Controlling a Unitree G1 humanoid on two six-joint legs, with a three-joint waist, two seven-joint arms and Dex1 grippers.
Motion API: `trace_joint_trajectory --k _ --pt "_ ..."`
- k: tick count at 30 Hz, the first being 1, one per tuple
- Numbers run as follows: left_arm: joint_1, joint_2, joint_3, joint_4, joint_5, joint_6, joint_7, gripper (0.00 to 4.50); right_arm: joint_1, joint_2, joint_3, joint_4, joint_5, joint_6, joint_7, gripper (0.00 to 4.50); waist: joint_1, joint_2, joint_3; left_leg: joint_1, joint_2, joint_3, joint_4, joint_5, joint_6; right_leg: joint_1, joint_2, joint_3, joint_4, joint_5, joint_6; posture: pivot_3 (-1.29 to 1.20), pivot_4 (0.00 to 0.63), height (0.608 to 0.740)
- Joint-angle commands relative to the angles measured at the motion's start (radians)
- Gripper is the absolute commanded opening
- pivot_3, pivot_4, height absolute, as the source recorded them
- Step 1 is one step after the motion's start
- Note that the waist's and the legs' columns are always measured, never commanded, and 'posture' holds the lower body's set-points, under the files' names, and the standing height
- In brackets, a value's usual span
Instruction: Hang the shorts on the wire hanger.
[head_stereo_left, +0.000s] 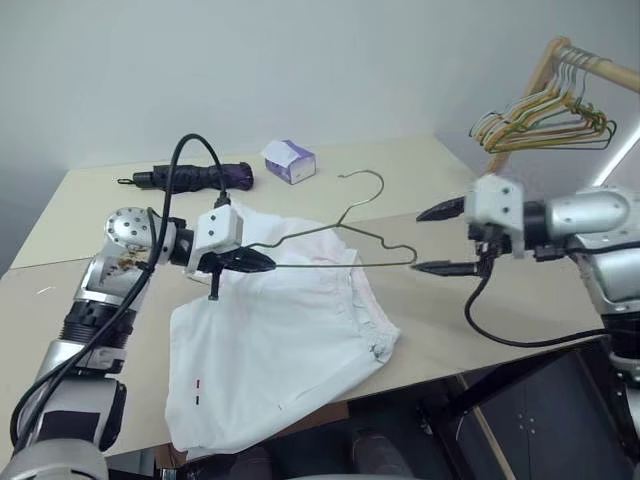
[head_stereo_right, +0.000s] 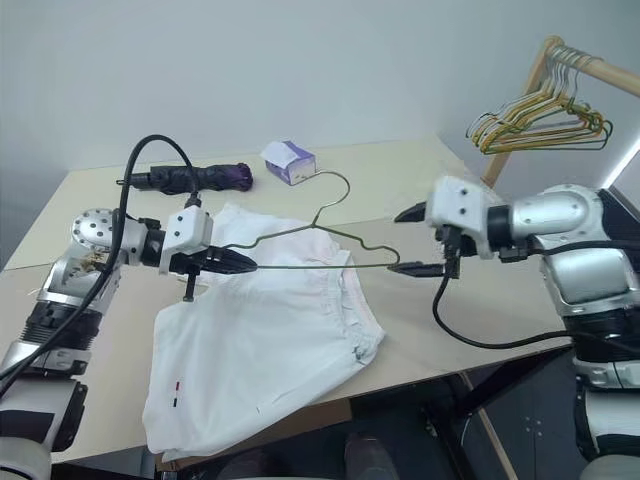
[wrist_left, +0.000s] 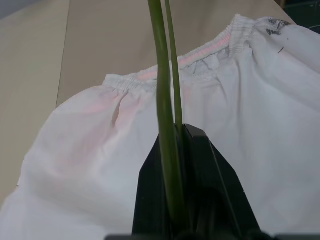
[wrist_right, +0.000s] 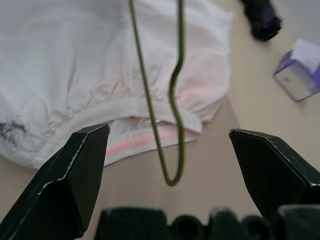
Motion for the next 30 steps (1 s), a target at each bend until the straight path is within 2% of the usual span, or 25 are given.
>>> trace_joint_trajectory --k 1,7,10,20,27,30 --pt "-0.053 -0.015 -0.001 0.003 -0.012 -0.029 -0.014 0.0 -0.078 0.041 0.061 0.061 -0.082 0.024 -0.004 4.48 -0.002 0.0 0.0 -0.003 0.0 0.0 0.001 0.0 0.0 -0.003 0.0 0.0 0.001 0.0 0.0 -0.12 0.0 0.74" --pt "-0.061 -0.026 -0.006 0.008 -0.009 -0.044 -0.018 0.0 -0.149 0.11 0.136 0.16 -0.171 0.019 0.019 4.48 -0.002 0.0 0.0 -0.01 0.0 -0.001 0.003 0.0 0.001 -0.009 0.001 0.0 0.003 0.001 -0.001 -0.11 0.0 0.74" --pt "-0.06 -0.024 -0.008 0.009 -0.006 -0.051 -0.016 0.0 -0.161 0.12 0.148 0.18 -0.19 0.016 0.041 3.59 0.002 0.0 0.0 -0.01 0.0 -0.001 0.004 0.0 0.001 -0.009 0.001 0.0 0.004 0.001 -0.001 -0.1 0.0 0.74" --pt "-0.047 -0.016 -0.001 0.002 -0.008 -0.059 -0.008 0.0 -0.163 0.131 0.134 0.225 -0.218 -0.02 0.069 0.01 0.012 0.0 0.0 -0.01 0.0 -0.002 0.006 0.0 0.001 -0.008 0.001 -0.001 0.004 0.001 -0.001 -0.09 0.0 0.74" --pt "-0.039 -0.005 -0.008 0.004 -0.027 -0.063 -0.055 0.0 -0.125 0.122 0.082 0.171 -0.157 0.029 0.083 0.01 0.013 0.0 0.0 -0.011 0.0 -0.002 0.007 0.0 0.001 -0.008 0.001 -0.001 0.005 0.001 -0.001 -0.1 0.0 0.74" --pt "-0.035 -0.013 -0.003 0.038 -0.03 -0.088 -0.054 0.78 -0.023 0.078 0.013 0.062 -0.075 0.1 0.097 0.0 0.018 0.0 0.0 -0.011 0.0 -0.002 0.007 -0.001 0.002 -0.008 0.001 -0.002 0.004 0.001 -0.001 -0.11 0.0 0.74"
